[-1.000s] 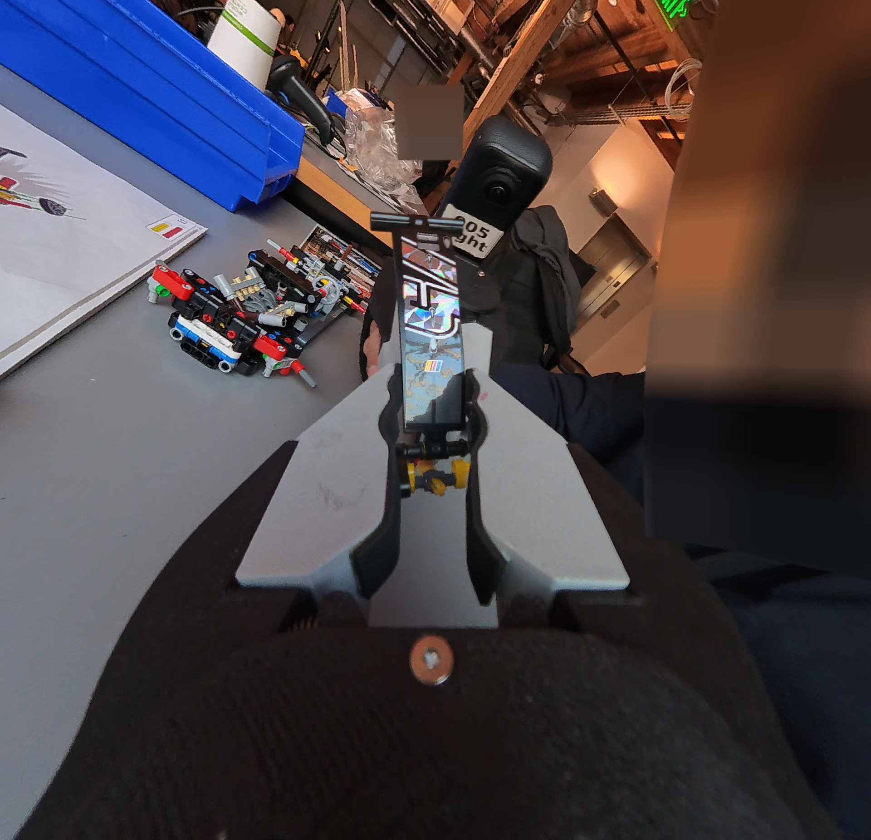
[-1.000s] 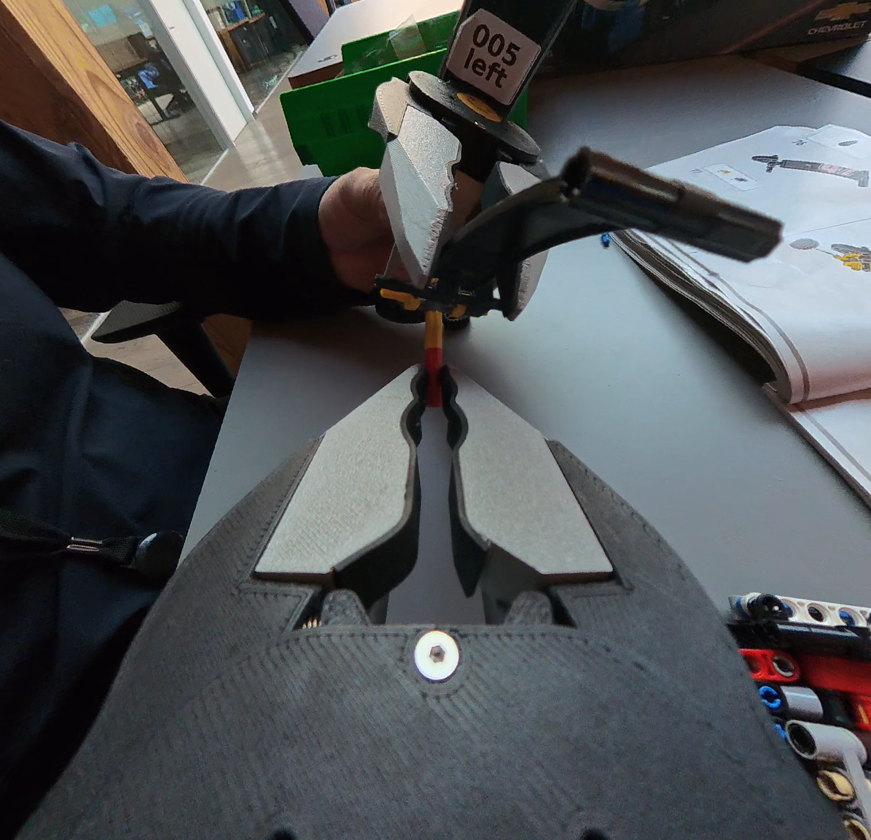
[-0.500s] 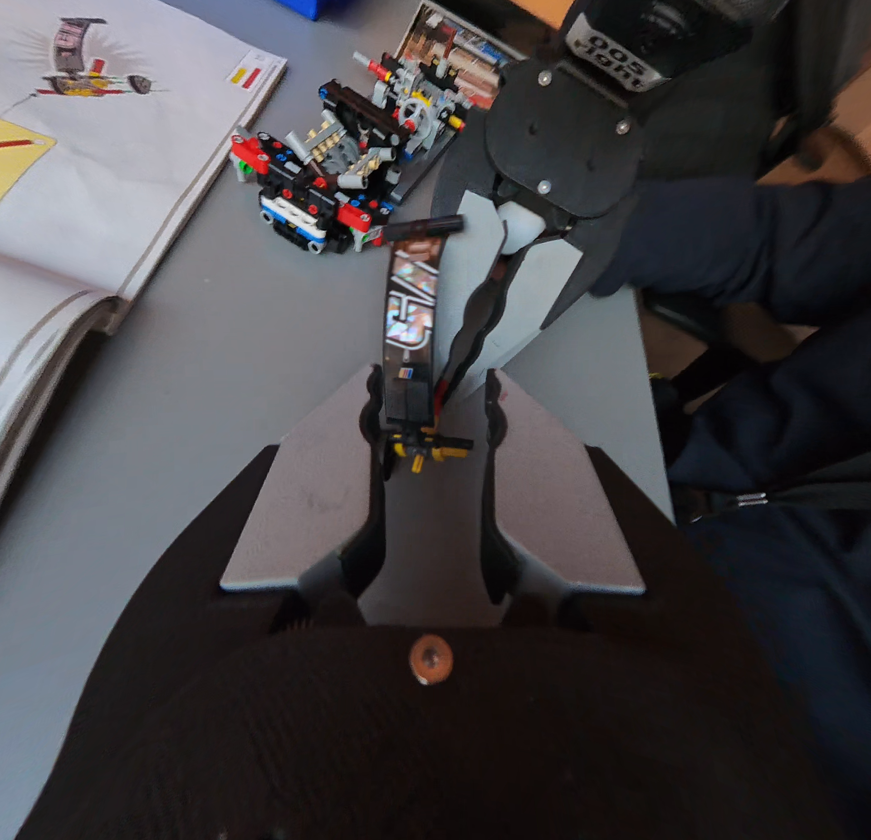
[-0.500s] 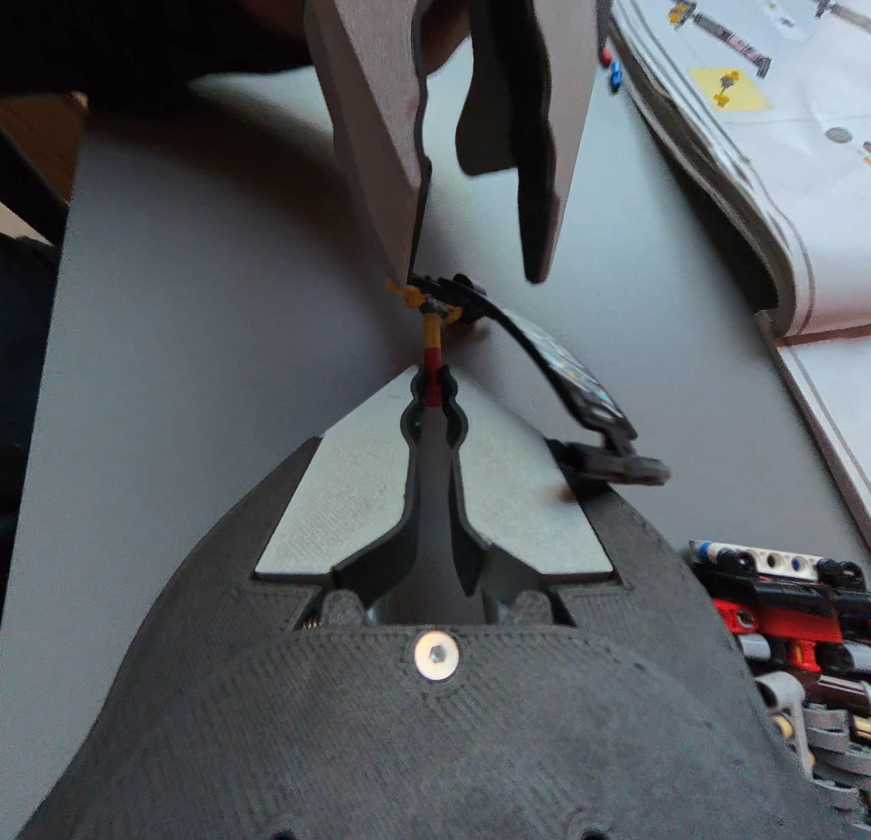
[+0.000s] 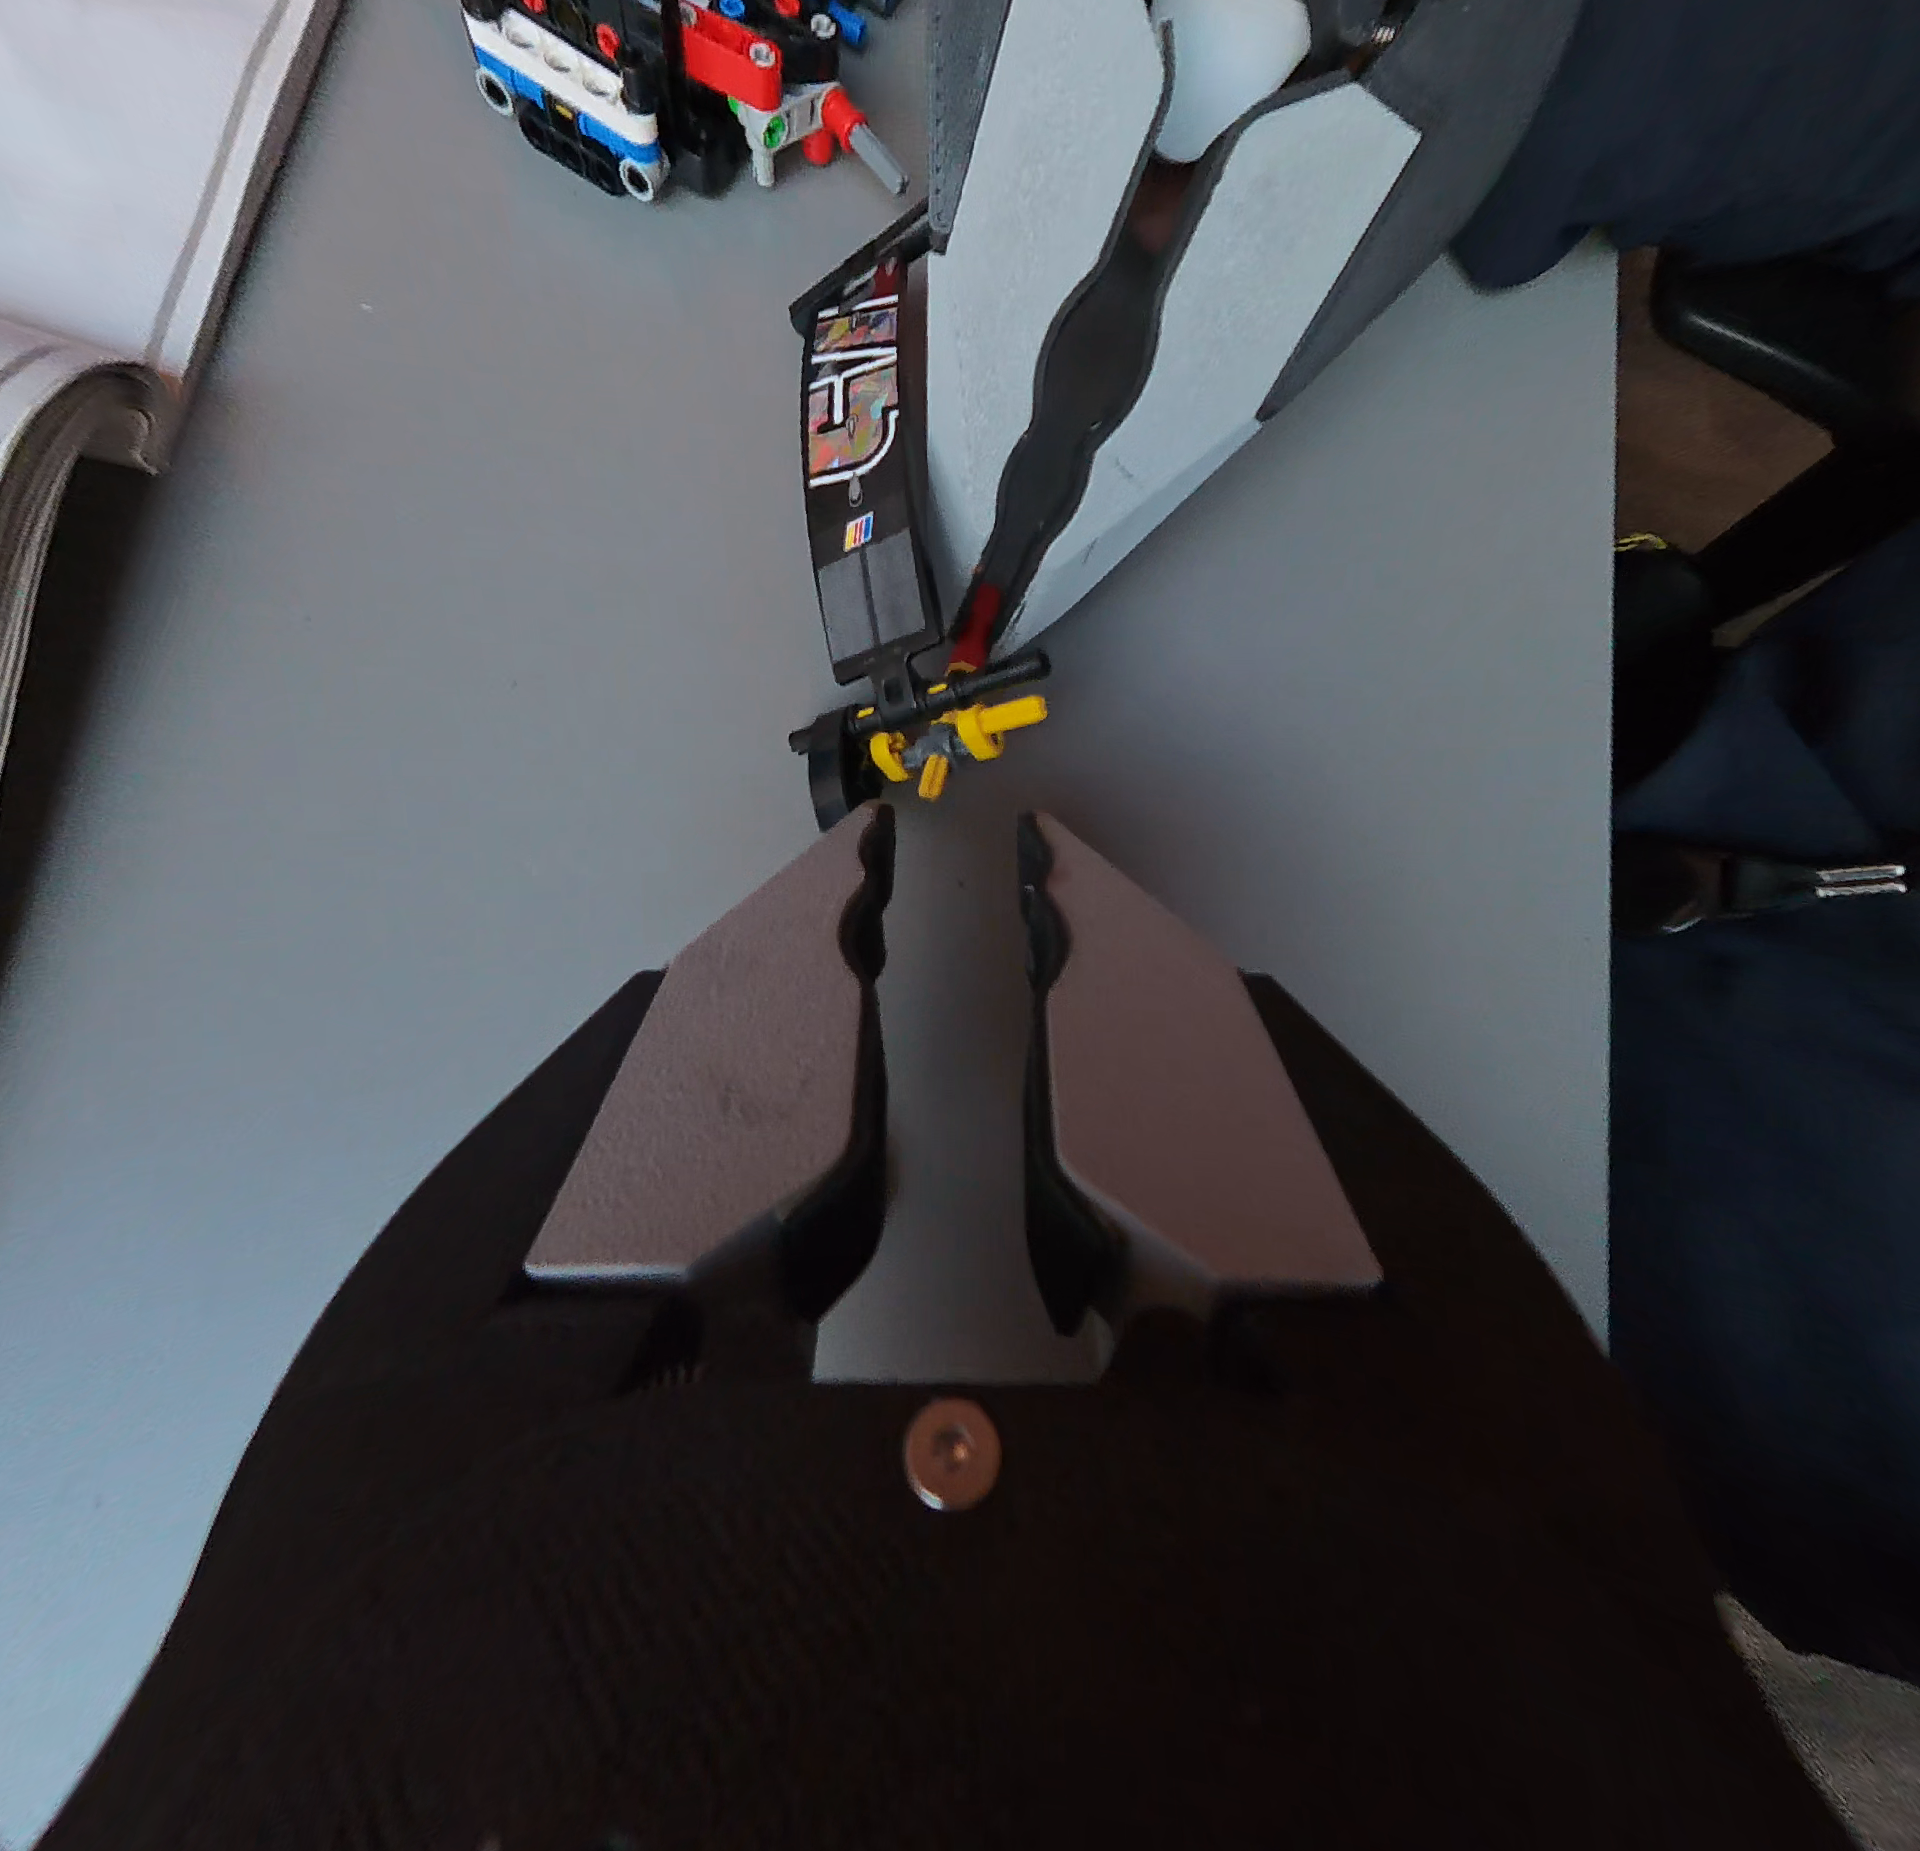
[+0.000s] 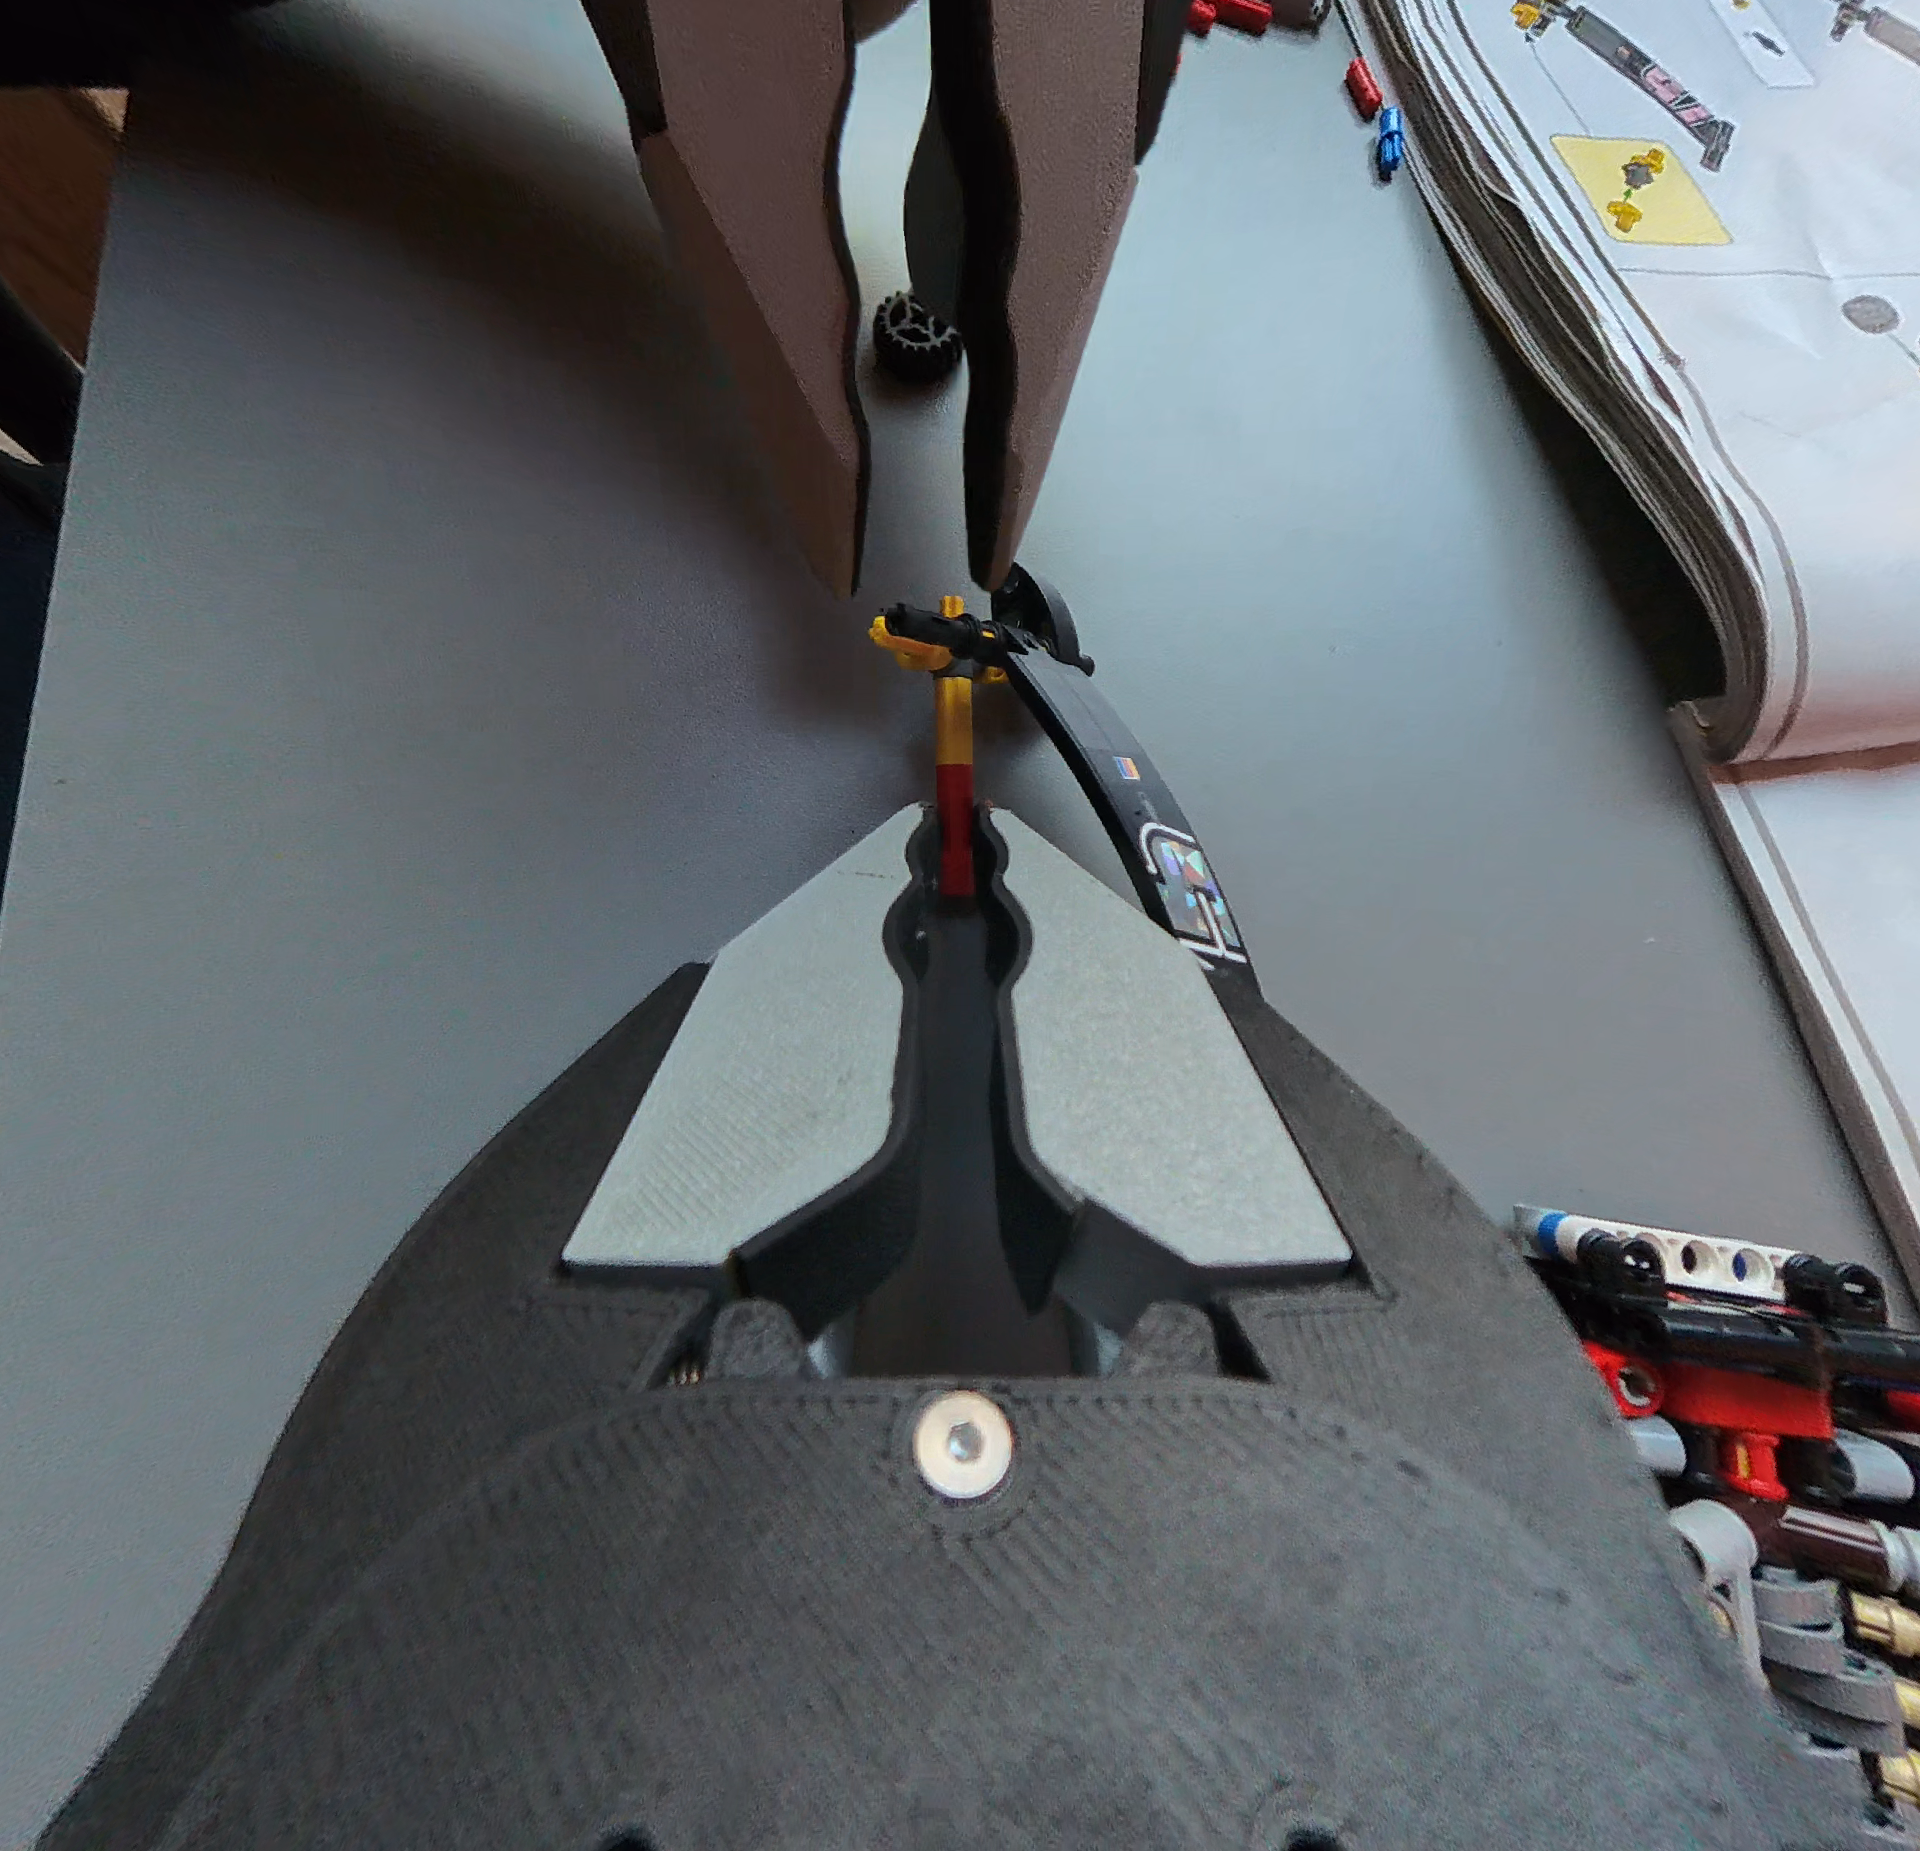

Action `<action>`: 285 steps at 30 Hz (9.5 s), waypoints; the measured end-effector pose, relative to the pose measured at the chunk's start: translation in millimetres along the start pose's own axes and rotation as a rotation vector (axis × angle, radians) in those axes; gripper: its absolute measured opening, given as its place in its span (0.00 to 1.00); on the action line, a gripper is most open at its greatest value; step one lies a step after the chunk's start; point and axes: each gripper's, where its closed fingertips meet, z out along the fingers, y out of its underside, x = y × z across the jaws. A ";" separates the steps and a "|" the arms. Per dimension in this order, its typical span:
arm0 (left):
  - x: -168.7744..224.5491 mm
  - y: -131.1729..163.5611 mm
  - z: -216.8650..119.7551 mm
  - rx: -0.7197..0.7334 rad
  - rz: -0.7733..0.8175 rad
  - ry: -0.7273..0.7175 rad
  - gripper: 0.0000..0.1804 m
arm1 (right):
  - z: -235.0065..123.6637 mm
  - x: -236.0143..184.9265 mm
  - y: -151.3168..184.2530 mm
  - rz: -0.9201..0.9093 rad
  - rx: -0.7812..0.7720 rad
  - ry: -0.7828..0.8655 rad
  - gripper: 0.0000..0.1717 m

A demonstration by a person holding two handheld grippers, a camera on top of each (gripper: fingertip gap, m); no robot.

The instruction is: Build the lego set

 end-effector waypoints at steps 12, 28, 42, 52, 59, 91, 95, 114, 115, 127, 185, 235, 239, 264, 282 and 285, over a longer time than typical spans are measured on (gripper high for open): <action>-0.6 0.3 8.1 0.006 0.023 -0.006 0.03 | 1.6 -2.4 -1.0 -0.092 -0.006 0.037 0.02; -4.8 7.9 13.3 -0.044 0.388 -0.235 0.01 | -38.5 6.2 -21.4 -0.121 0.213 0.091 0.08; -11.7 17.2 2.2 -0.066 0.392 -0.275 0.03 | -5.1 5.5 4.4 -0.065 0.001 0.047 0.16; -8.9 29.3 -41.8 -0.036 0.326 -0.271 0.12 | -11.4 7.6 3.7 -0.046 0.033 0.038 0.17; -25.4 57.0 -75.5 0.063 0.145 -0.240 0.16 | -19.2 7.4 -4.0 -0.027 0.103 0.020 0.17; -36.8 28.6 -87.3 0.388 0.005 -0.278 0.15 | -51.8 58.5 -35.1 0.108 0.411 0.125 0.15; -38.9 34.0 -77.8 0.326 0.052 -0.289 0.15 | -53.7 54.7 -36.5 0.113 0.432 0.074 0.14; -47.9 44.5 -86.9 0.283 0.037 -0.361 0.13 | -55.7 48.6 -36.5 0.162 0.449 -0.016 0.12; -49.4 47.0 -87.3 0.274 0.028 -0.363 0.13 | -55.2 48.2 -36.3 0.162 0.446 -0.019 0.12; -32.6 60.8 -65.8 0.164 0.054 -0.255 0.15 | -53.6 45.4 -35.6 0.175 0.437 -0.064 0.12; 28.7 36.2 -35.7 0.101 0.479 -0.400 0.08 | -35.8 52.7 -25.9 0.170 0.308 0.040 0.15; -33.8 58.2 -42.4 0.091 -0.024 -0.340 0.19 | -27.8 29.4 -33.2 0.096 0.293 -0.034 0.14; -31.4 55.0 -39.3 0.084 0.027 -0.360 0.11 | -28.0 27.5 -34.1 0.087 0.298 -0.034 0.13; 16.3 -25.9 -93.9 0.569 0.351 -0.453 0.10 | -28.0 -14.3 -118.5 0.218 0.615 -0.265 0.09; 27.3 -27.7 -86.9 0.547 0.422 -0.450 0.10 | -10.6 -30.9 -126.2 0.332 0.587 -0.434 0.06; 23.1 -25.0 -83.2 0.522 0.406 -0.453 0.10 | -6.7 -28.0 -122.6 0.346 0.560 -0.416 0.06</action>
